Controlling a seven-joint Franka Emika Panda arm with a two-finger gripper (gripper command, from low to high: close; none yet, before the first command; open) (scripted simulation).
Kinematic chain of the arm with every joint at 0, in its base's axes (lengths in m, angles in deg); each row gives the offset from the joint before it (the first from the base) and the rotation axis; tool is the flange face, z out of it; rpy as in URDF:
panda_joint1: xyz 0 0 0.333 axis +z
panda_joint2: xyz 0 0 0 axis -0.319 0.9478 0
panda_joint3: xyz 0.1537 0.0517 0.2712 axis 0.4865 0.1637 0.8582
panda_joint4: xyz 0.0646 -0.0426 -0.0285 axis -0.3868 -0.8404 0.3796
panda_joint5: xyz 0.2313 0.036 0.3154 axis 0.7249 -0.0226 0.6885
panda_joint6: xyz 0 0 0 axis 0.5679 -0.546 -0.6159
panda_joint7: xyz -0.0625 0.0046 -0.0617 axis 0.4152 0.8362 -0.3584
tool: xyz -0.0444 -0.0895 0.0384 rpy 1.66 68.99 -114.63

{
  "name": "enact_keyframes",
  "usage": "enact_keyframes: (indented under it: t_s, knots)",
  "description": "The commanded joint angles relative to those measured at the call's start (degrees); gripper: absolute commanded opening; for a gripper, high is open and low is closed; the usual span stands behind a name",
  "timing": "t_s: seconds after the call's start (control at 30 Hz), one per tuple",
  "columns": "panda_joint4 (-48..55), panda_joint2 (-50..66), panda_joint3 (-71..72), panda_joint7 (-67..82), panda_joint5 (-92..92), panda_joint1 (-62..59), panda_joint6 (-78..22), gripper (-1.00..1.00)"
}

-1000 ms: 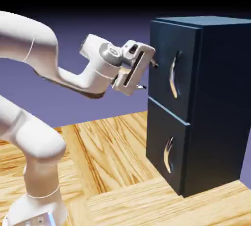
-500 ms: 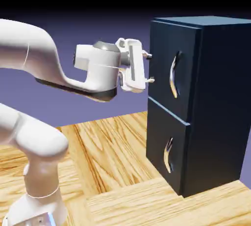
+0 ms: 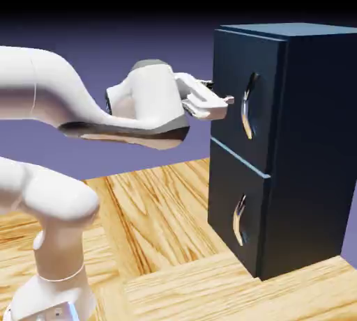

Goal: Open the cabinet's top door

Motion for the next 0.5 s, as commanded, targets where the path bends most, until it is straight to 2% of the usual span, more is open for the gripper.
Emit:
enact_keyframes:
  t_s: [0.0,0.13,0.3,0.33,0.47]
  knots:
    - [0.06,-0.91,-1.66,1.63,-2.5,-0.33,0.83,0.0]
    - [-0.68,-3.18,-6.18,3.45,-6.05,0.16,2.11,0.0]
    - [5.55,3.62,-11.25,1.38,-8.35,9.52,-2.02,0.0]
    - [5.55,3.62,-11.25,1.38,-8.35,9.52,-2.02,-1.0]
    - [6.11,0.22,-15.09,8.85,-5.71,13.45,-2.22,-1.0]
